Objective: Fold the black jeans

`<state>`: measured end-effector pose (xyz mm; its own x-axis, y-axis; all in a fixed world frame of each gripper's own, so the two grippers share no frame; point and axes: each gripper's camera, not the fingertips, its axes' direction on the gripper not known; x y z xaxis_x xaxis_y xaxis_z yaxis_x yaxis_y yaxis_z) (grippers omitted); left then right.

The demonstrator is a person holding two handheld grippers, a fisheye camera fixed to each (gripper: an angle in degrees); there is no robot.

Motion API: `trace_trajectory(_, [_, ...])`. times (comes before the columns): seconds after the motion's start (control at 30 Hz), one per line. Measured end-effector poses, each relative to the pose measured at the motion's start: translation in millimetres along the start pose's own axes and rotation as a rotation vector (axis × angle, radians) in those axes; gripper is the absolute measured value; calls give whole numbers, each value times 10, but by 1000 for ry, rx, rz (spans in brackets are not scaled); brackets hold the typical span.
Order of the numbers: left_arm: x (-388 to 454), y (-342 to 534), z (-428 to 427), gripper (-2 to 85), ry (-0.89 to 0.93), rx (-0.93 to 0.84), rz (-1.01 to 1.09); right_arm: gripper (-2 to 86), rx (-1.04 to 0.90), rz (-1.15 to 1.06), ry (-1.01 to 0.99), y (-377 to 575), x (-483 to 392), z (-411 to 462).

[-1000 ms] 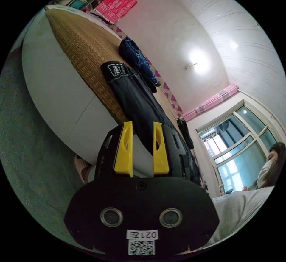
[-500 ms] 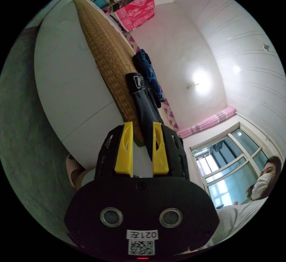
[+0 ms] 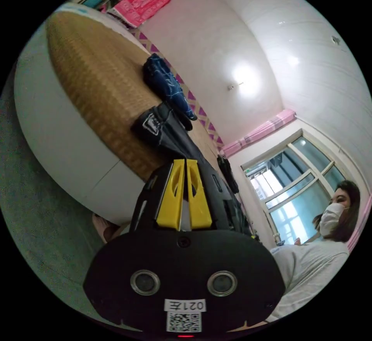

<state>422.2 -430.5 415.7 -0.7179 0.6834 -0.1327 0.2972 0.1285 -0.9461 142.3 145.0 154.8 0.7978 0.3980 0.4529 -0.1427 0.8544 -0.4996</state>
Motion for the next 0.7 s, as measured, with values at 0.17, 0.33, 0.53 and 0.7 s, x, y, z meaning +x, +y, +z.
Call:
trace_trajectory(0.17, [636,-678,416,-9,-66,-96,144,3,-47,-138,-30,-901,-791,123])
trace_trajectory(0.33, [1006,-1433,1318,-9,-206,-216,180,19,-77,-126,47,-2011,-904,631])
trace_trajectory(0.53, [614,-1790,2577,-3,-408,-370,124,88,-111,-36,302,-3052,-333,1428])
trace_trajectory(0.7, [496,-1782,2454,-5,-423,-239,169,84,-81,-120,424,-3008,-442,1414])
